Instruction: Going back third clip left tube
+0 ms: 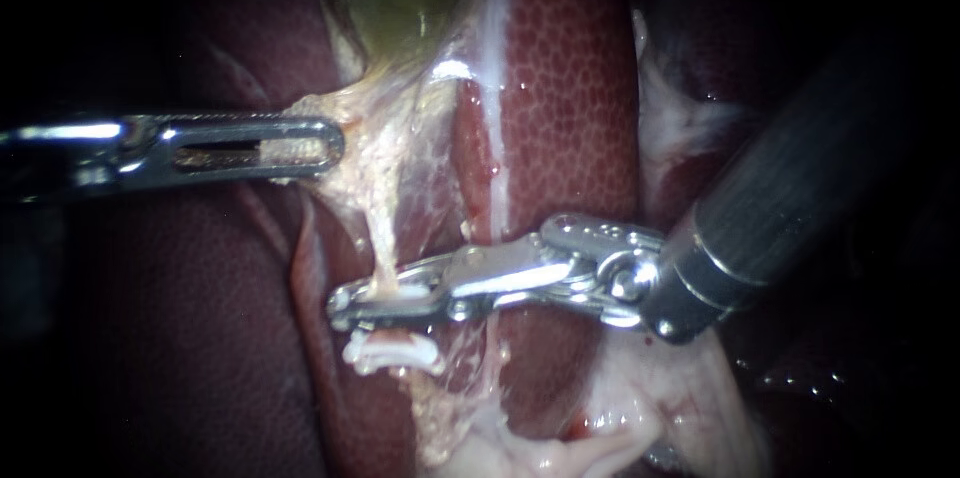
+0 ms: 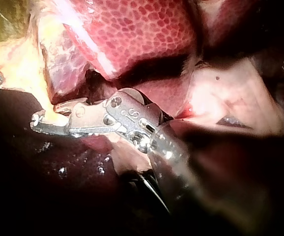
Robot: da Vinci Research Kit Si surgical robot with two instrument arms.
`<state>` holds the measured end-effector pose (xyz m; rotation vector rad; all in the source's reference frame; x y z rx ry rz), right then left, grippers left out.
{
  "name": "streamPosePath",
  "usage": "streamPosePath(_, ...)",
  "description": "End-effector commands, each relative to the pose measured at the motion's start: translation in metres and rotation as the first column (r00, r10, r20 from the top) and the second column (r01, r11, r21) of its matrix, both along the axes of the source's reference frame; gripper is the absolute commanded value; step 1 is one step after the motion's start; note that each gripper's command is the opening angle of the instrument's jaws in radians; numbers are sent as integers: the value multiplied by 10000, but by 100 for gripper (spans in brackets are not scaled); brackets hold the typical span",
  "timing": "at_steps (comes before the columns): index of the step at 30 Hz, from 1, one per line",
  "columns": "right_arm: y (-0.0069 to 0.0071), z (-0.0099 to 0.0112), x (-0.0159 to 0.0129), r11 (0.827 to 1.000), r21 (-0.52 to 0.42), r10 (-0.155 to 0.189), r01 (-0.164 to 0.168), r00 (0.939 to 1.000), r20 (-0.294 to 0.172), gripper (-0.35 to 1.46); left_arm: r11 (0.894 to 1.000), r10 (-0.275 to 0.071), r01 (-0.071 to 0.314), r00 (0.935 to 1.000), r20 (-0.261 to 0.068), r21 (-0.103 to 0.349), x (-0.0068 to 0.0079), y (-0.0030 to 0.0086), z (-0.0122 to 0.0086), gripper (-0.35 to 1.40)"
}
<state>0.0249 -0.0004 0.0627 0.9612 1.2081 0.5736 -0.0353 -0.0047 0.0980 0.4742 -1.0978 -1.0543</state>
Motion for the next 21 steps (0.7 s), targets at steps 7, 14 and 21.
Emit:
streamPosePath(7,0,0,1,10000,0,5,-5,10000,3,-35,10000,-3,3,10000,-5,-2,0,0,0,-35)
streamPosePath(14,0,0,1,10000,0,4,-4,10000,3,-35,10000,-3,3,10000,-5,-2,0,0,-1,-35)
streamPosePath(21,0,-1,4,9990,-439,3,-11,9998,-183,35,10000,-5,5,10000,-6,-2,0,-1,-1,-35)
